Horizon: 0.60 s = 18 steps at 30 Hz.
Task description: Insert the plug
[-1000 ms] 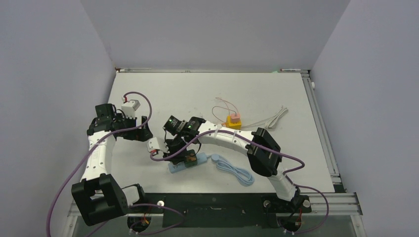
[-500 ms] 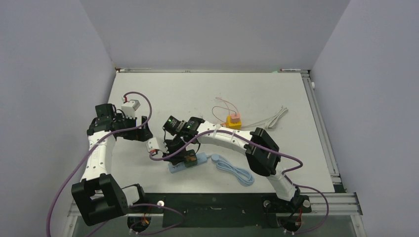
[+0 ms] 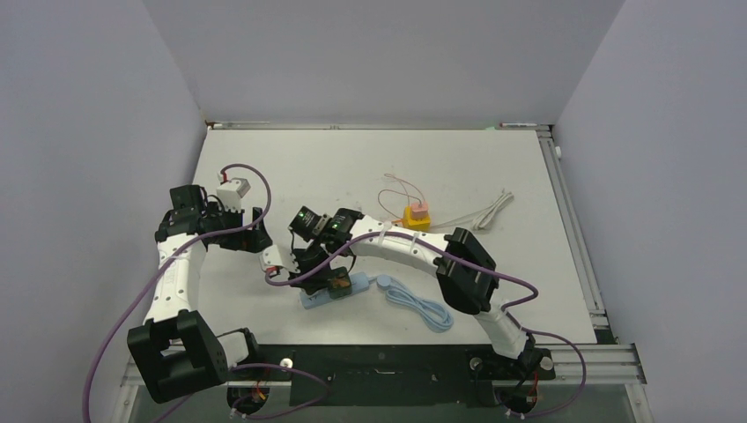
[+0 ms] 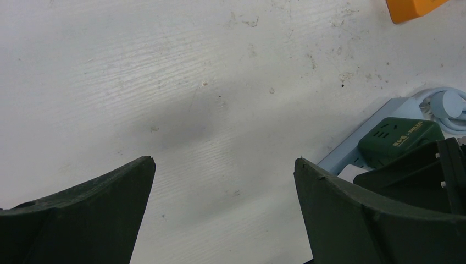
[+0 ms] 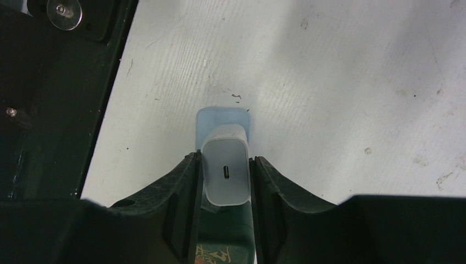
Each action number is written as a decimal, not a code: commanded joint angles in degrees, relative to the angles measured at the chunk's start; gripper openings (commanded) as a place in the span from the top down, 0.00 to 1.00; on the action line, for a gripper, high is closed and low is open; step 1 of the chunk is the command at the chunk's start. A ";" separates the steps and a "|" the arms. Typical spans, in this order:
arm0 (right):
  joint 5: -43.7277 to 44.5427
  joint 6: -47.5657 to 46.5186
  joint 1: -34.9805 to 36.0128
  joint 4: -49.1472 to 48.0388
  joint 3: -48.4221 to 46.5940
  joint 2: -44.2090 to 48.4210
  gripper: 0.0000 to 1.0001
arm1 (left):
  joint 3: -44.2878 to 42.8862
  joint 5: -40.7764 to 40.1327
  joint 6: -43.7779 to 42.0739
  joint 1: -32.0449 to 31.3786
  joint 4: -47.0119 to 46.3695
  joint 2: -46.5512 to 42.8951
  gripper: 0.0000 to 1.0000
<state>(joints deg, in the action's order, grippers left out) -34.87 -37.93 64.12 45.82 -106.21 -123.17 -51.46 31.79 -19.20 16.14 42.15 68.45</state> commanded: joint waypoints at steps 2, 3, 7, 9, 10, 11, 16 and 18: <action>2.49 -1.00 0.19 -0.46 -0.86 -2.64 0.95 | -2.01 1.00 -0.84 0.41 -1.90 -0.53 0.04; 2.61 -0.96 0.22 -0.61 -0.84 -2.74 0.95 | -2.12 1.06 -0.84 0.39 -1.92 -0.46 0.04; 2.46 -1.00 0.22 -1.20 -0.11 -3.31 0.95 | -2.31 1.10 -0.88 0.44 -1.92 -0.33 0.04; 2.74 -0.98 0.09 -1.24 0.23 -3.67 0.95 | -2.41 1.00 -0.92 0.46 -1.90 -0.34 0.04; 2.74 -1.00 0.00 -1.58 0.68 -3.73 0.95 | -2.45 0.95 -0.98 0.39 -1.94 -0.30 0.04; 2.69 -0.93 -0.18 -1.91 1.07 -3.74 0.95 | -2.50 0.91 -1.01 0.38 -1.98 -0.26 0.04; 2.36 -0.87 -1.07 -2.11 1.29 -4.61 0.95 | -3.00 1.07 -0.93 0.42 -1.78 0.27 0.04; 2.38 -0.79 -1.18 -2.41 2.26 -4.43 0.95 | -3.18 1.09 -1.05 0.40 -1.56 0.15 0.04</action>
<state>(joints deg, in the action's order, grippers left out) -35.09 -37.32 63.94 43.48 -106.34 -124.16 -51.53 31.79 -19.68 16.14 42.15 68.51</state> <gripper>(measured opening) 0.331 0.962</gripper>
